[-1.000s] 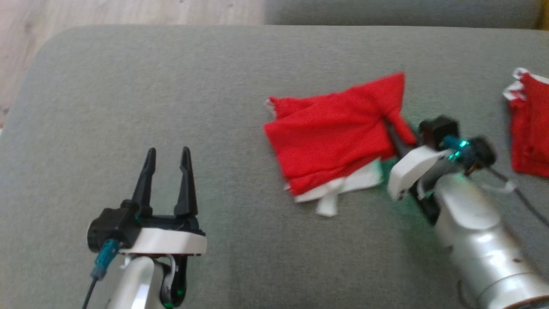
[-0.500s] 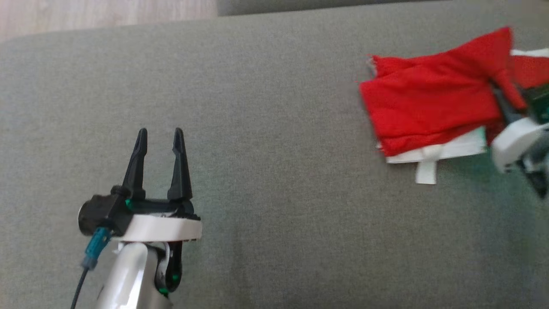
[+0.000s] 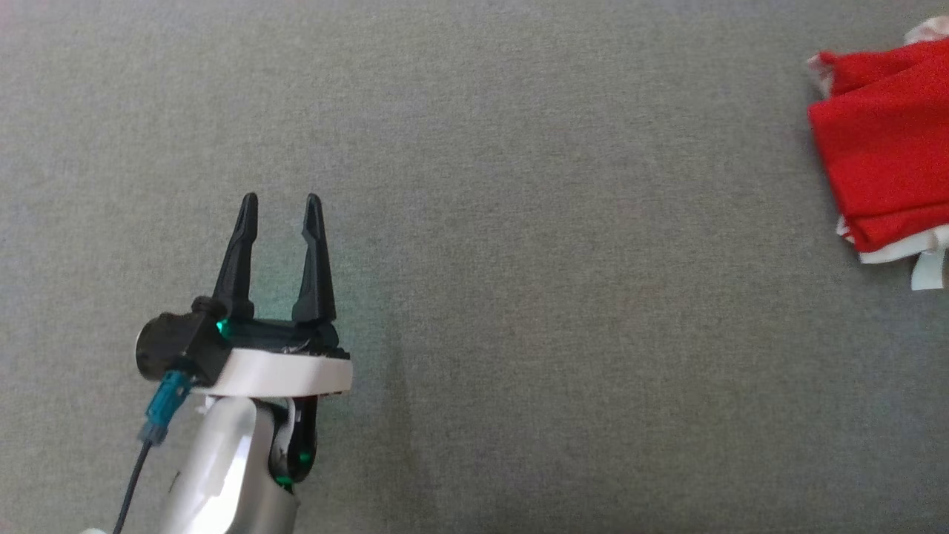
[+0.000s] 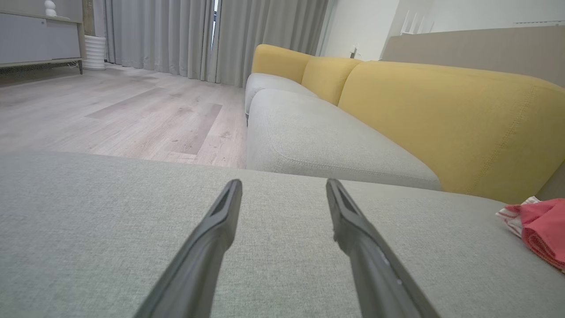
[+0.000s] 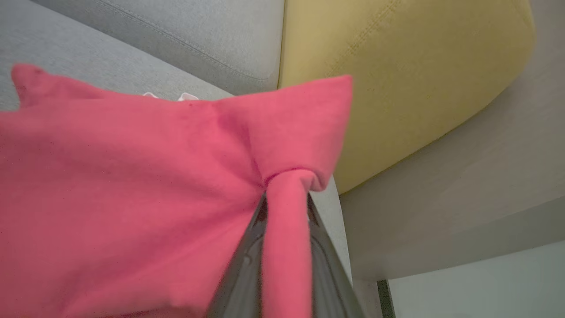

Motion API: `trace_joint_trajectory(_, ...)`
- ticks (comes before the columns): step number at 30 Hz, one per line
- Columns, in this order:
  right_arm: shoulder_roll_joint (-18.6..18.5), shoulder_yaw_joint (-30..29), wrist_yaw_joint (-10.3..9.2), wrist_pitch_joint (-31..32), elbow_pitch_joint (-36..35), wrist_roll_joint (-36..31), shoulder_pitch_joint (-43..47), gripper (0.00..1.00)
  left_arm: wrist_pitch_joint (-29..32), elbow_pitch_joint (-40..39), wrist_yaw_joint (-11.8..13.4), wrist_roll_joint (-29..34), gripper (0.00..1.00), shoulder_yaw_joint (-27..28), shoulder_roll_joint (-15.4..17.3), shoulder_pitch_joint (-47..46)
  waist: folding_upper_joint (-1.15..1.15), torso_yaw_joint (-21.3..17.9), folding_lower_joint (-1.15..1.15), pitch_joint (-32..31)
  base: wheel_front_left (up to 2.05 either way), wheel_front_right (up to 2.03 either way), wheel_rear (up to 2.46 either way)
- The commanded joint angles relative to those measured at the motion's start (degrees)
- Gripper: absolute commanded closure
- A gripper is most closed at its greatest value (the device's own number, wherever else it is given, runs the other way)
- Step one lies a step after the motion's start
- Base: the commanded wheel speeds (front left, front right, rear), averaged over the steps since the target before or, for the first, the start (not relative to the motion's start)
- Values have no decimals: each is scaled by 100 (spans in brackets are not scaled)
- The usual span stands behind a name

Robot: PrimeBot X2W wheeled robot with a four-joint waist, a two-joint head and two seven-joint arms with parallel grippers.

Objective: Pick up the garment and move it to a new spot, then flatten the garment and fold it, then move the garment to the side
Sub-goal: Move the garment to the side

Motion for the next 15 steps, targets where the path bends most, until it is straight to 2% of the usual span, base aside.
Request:
trace_joint_trajectory(1,-226,-70,-5,32,-35,-64,-67,100,-29,-162,-31,-25,0,148,32,-191,0,32,-1,47,0,0,0)
trace_joint_trajectory(9,45,-679,-5,246,344,-453,-118,100,-29,-131,-55,-28,0,125,32,-286,0,72,-1,182,0,0,0)
trace_joint_trajectory(10,85,-759,-5,285,389,-518,-121,69,-29,-123,-57,-25,0,130,32,-295,0,68,-1,185,0,0,0)
trace_joint_trajectory(11,123,-834,-5,306,417,-595,-123,0,-29,-111,-60,-22,0,136,32,-304,0,63,-1,182,0,0,0)
trace_joint_trajectory(15,334,-1194,-5,193,382,-819,-158,0,-29,-67,-69,4,0,193,32,-324,0,17,-1,105,0,0,0)
